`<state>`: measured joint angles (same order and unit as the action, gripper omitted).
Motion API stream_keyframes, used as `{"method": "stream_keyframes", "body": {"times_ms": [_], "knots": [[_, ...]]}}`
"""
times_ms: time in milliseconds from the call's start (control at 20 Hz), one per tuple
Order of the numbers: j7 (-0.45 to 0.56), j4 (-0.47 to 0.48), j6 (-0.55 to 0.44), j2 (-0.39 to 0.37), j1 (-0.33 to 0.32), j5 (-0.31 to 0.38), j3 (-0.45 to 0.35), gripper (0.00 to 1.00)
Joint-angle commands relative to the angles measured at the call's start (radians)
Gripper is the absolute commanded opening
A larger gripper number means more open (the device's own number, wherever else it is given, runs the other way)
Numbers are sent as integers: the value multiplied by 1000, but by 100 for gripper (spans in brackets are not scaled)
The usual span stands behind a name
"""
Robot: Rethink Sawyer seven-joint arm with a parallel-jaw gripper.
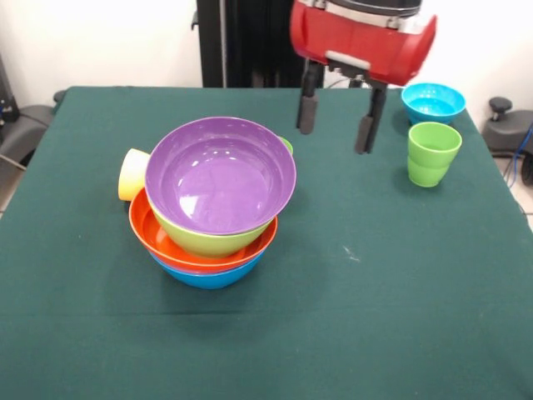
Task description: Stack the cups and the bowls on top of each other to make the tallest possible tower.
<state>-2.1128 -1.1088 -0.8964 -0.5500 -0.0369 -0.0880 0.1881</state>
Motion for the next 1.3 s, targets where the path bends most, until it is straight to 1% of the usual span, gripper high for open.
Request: {"method": "stream_keyframes", "body": {"times_ms": [50, 350, 600, 900, 1300], "knots": [[-220, -126, -1, 18, 36, -25, -35, 100], [-265, -141, 18, 29, 73, -50, -5, 100], [-276, -186, 74, 38, 92, -72, 7, 100], [-264, -238, 163, 53, 84, -92, -10, 100], [-233, -309, 231, 46, 73, -112, -25, 100]]}}
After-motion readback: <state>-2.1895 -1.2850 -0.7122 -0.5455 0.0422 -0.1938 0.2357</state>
